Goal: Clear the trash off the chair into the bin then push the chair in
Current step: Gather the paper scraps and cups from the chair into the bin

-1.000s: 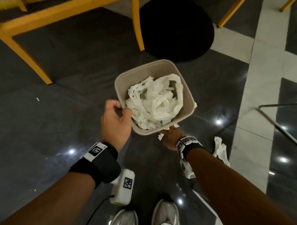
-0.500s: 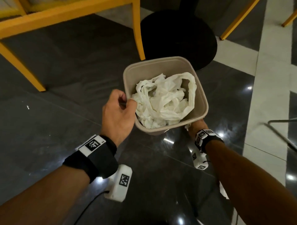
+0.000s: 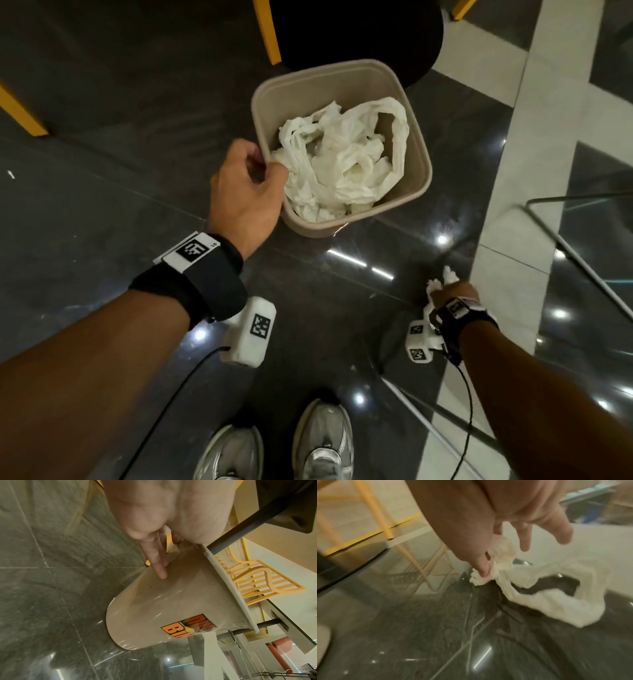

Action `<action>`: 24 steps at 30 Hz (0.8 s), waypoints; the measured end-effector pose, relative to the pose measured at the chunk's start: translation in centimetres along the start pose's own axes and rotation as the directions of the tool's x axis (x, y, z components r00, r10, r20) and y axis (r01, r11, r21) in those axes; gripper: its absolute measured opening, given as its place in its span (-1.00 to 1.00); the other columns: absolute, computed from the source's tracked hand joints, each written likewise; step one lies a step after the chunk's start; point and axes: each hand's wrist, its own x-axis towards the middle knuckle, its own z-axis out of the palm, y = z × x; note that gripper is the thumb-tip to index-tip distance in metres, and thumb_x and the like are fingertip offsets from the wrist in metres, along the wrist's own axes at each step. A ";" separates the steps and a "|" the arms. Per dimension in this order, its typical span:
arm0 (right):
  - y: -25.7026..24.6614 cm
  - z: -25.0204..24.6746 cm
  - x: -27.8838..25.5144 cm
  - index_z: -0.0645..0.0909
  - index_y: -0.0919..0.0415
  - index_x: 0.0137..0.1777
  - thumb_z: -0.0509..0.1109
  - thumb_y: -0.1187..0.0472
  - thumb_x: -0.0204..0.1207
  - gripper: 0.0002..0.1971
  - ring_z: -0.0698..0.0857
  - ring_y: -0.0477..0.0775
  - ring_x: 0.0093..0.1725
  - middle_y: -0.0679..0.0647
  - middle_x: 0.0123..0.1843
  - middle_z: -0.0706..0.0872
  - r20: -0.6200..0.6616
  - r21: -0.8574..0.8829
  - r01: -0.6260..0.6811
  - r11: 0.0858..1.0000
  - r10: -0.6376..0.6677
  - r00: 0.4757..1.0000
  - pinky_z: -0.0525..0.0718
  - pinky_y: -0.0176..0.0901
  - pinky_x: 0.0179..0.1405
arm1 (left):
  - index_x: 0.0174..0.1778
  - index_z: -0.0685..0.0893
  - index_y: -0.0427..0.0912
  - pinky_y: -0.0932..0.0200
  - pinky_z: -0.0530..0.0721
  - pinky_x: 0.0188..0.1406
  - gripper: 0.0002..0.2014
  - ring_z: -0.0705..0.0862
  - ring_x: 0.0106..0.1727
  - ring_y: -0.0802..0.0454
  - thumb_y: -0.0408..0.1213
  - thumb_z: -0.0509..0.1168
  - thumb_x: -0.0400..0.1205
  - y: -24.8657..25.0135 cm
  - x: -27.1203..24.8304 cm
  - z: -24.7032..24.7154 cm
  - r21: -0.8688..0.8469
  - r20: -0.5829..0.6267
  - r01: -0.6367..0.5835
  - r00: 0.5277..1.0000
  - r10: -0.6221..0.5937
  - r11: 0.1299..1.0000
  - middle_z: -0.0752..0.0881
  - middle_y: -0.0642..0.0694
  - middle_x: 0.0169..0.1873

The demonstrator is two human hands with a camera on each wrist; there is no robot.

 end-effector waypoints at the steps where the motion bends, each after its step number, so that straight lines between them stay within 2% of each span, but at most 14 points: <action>1: 0.8 1.0 -0.8 0.42 0.13 0.66 0.26 0.11 0.75 -0.51 0.43 0.20 0.65 0.07 0.67 0.45 0.055 -0.019 -0.009 1.000 0.010 0.998 0.34 -0.02 0.65 | 0.01 0.58 0.03 -0.24 0.85 -0.11 -0.80 0.81 -0.12 0.01 0.01 0.32 0.55 0.0 -0.1 0.2 -0.003 -0.002 0.000 1.000 0.000 1.000 0.76 0.06 -0.17; 3: 1.4 3.2 -1.4 0.52 0.15 0.59 0.34 0.24 0.68 -0.54 0.51 0.14 0.60 0.06 0.61 0.54 0.054 0.191 -0.011 0.982 0.001 0.999 0.42 -0.15 0.58 | 0.02 0.58 0.02 -0.22 0.85 -0.10 -0.82 0.81 -0.11 0.02 -0.02 0.32 0.58 0.1 -0.3 0.3 0.003 -0.006 0.000 1.000 0.000 1.000 0.76 0.08 -0.17; 4: 1.7 4.1 -1.8 0.59 0.11 0.52 0.37 0.23 0.64 -0.56 0.59 0.14 0.53 0.06 0.54 0.63 0.039 0.288 -0.033 0.957 0.022 0.999 0.53 -0.14 0.50 | 0.03 0.58 0.01 -0.21 0.85 -0.10 -0.83 0.81 -0.11 0.02 -0.04 0.33 0.59 0.2 -0.4 0.3 0.010 -0.004 -0.002 1.000 0.002 1.000 0.75 0.09 -0.17; 5: 1.6 4.3 -2.4 0.66 0.10 0.43 0.39 0.17 0.62 -0.62 0.70 0.17 0.38 0.09 0.41 0.73 0.054 0.359 -0.083 0.929 0.068 0.996 0.65 -0.11 0.33 | 0.03 0.58 0.00 -0.19 0.85 -0.10 -0.83 0.81 -0.12 0.03 -0.05 0.33 0.60 0.3 -0.6 0.4 0.016 -0.002 -0.005 1.000 0.005 1.000 0.75 0.09 -0.18; 7: 0.4 3.4 -3.8 0.71 0.11 0.17 0.43 0.09 0.60 -0.80 0.78 0.19 -0.02 0.12 0.03 0.80 0.094 0.432 -0.171 0.886 0.144 0.985 0.69 -0.08 -0.04 | 0.03 0.58 -0.02 -0.16 0.84 -0.10 -0.83 0.80 -0.13 0.02 -0.08 0.34 0.60 0.8 -1.1 0.3 0.038 -0.001 -0.013 1.000 0.013 0.999 0.76 0.07 -0.18; 9: -1.5 0.8 -5.6 0.72 0.09 0.16 0.47 0.08 0.57 -0.79 0.79 0.20 -0.16 0.10 -0.11 0.80 0.087 0.545 -0.170 0.821 0.146 0.985 0.76 -0.01 -0.12 | 0.03 0.58 -0.05 -0.16 0.84 -0.10 -0.84 0.80 -0.14 -0.01 -0.11 0.34 0.60 1.4 -1.8 0.2 0.054 0.017 0.015 1.000 -0.016 0.998 0.78 0.00 -0.17; 12: -5.4 -5.7 -8.9 0.77 0.22 0.17 0.52 0.08 0.51 -0.70 0.81 0.23 0.08 0.17 0.08 0.84 -0.135 0.737 0.059 0.673 0.061 0.989 0.76 0.03 0.07 | -0.01 0.57 -0.12 -0.24 0.83 -0.15 -0.80 0.81 -0.18 -0.14 -0.11 0.32 0.54 2.3 -3.5 -0.5 0.074 0.044 0.098 0.994 -0.101 0.992 0.79 -0.12 -0.19; 15: -9.4 -13.7 -14.5 0.75 0.17 -0.09 0.63 0.18 0.38 -0.84 0.79 -0.03 -0.18 0.13 -0.12 0.82 -0.372 0.884 0.327 0.335 0.081 0.924 0.81 -0.02 -0.09 | -0.07 0.54 -0.19 -0.29 0.80 -0.15 -0.79 0.76 -0.24 -0.19 -0.14 0.30 0.51 3.5 -6.2 -1.9 0.143 0.065 0.122 0.989 -0.133 0.982 0.72 -0.12 -0.30; 17: -11.5 -17.6 -19.3 0.68 0.12 -0.15 0.61 0.27 0.39 -0.85 0.75 -0.25 -0.25 0.07 -0.17 0.80 -0.522 0.804 0.510 0.305 -0.048 0.852 0.79 -0.20 -0.11 | -0.10 0.52 -0.18 -0.31 0.76 -0.15 -0.79 0.68 -0.29 -0.19 -0.13 0.30 0.50 4.9 -8.7 -3.2 0.180 0.088 0.130 0.985 -0.147 0.975 0.68 -0.12 -0.34; 19: -13.8 -19.6 -24.6 0.66 0.03 -0.13 0.53 0.34 0.42 -0.82 0.75 -0.24 -0.16 0.00 -0.12 0.79 -0.564 0.700 0.630 0.336 -0.282 0.776 0.74 -0.24 -0.01 | -0.11 0.51 -0.16 -0.33 0.76 -0.15 -0.80 0.68 -0.27 -0.24 -0.13 0.31 0.50 6.4 -11.4 -4.7 0.190 0.114 0.162 0.976 -0.186 0.968 0.69 -0.16 -0.31; 20: -14.4 -18.9 -26.6 0.68 0.00 -0.10 0.49 0.32 0.43 -0.83 0.74 -0.20 -0.09 -0.02 -0.07 0.78 -0.505 0.642 0.661 0.389 -0.434 0.746 0.71 -0.24 0.07 | -0.10 0.51 -0.17 -0.30 0.76 -0.14 -0.81 0.68 -0.26 -0.22 -0.16 0.33 0.52 7.3 -12.7 -5.5 0.198 0.124 0.177 0.971 -0.204 0.964 0.70 -0.15 -0.30; 21: -14.8 -18.4 -28.4 0.71 0.02 -0.03 0.45 0.24 0.48 -0.87 0.75 -0.15 -0.01 -0.02 0.00 0.78 -0.423 0.497 0.710 0.499 -0.575 0.701 0.68 -0.22 0.14 | -0.09 0.52 -0.17 -0.24 0.76 -0.15 -0.83 0.68 -0.26 -0.16 -0.18 0.34 0.55 8.3 -13.8 -6.1 0.201 0.140 0.181 0.967 -0.211 0.963 0.70 -0.10 -0.29; 22: -14.5 -17.2 -29.8 0.72 0.07 0.15 0.38 0.10 0.56 -0.79 0.75 -0.05 0.12 0.02 0.13 0.77 -0.292 0.257 0.754 0.605 -0.695 0.657 0.64 -0.12 0.24 | -0.08 0.53 -0.15 -0.15 0.75 -0.18 -0.86 0.69 -0.28 -0.07 -0.21 0.35 0.58 9.0 -14.9 -6.8 0.211 0.165 0.176 0.963 -0.213 0.962 0.71 -0.05 -0.31; 24: -12.7 -13.4 -30.7 0.49 0.12 0.56 0.19 -0.22 0.63 -0.39 0.53 0.25 0.53 0.14 0.51 0.57 0.054 -0.120 0.720 0.684 -0.719 0.693 0.37 0.20 0.57 | -0.08 0.51 -0.12 -0.01 0.68 -0.31 -0.89 0.65 -0.40 0.15 -0.28 0.34 0.61 10.1 -16.7 -7.6 0.234 0.226 0.169 0.948 -0.222 0.957 0.68 -0.02 -0.37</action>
